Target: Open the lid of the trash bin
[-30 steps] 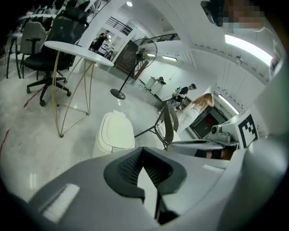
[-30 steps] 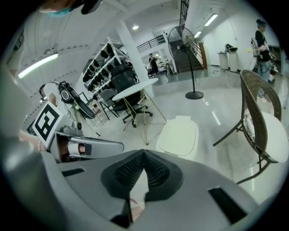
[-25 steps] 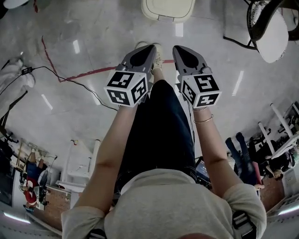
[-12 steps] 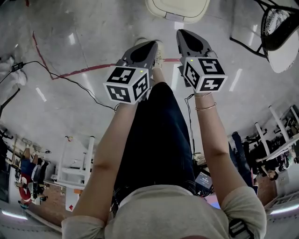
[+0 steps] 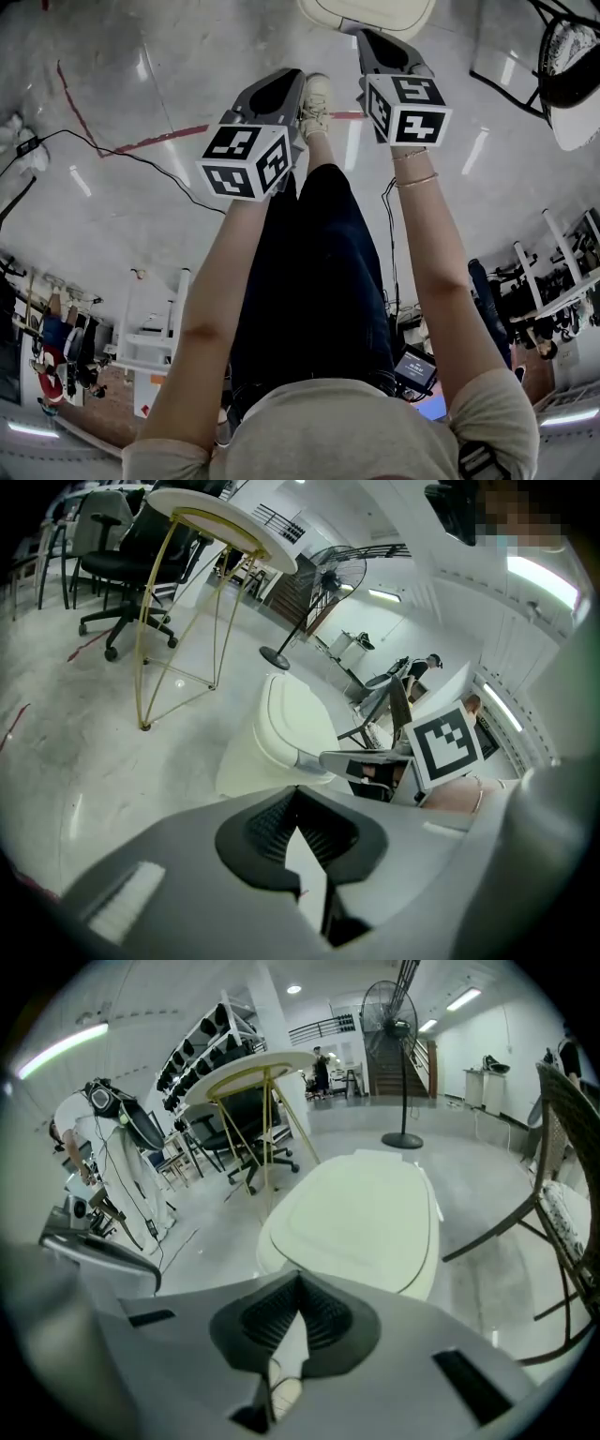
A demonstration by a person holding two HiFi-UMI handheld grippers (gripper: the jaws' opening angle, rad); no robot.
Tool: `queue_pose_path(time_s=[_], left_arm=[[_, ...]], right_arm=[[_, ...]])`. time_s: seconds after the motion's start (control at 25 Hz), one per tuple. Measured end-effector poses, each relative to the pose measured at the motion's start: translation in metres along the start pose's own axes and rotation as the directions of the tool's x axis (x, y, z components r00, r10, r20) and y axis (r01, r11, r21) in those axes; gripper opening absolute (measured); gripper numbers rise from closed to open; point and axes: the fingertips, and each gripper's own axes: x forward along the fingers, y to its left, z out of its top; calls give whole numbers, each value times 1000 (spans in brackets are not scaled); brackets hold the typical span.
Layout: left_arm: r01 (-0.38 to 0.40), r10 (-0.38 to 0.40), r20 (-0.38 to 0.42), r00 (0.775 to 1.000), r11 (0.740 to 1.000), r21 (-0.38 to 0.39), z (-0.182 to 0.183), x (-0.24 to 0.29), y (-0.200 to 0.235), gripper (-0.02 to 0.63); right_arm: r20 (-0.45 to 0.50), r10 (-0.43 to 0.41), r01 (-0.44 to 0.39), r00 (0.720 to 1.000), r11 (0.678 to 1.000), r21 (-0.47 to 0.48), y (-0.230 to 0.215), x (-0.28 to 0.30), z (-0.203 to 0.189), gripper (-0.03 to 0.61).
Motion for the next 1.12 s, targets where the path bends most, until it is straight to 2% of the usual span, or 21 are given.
queue_pose_path(time_s=[0.32,0.48,0.68,1.12], left_arm=[[-8,8,6,1000,1000,-10,-3,-5,14,9],[4,-3,22,1000,1000,-12,-2,-3,11,9],[37,-37,35,999,999,-1,0,0,0,9],[49,-50,16,999,998,34,-1,7,-12,9]], right_arm=[[-18,-40,40,999,999,-7,-4,7,-10,6],[-22,-47,46,999,999,-15,-6,7,-13,6],[-14,-37,37,999,999,26,-7,10,-15,6],[-44,-67,66,997,998,-20,-7,12,-17,6]])
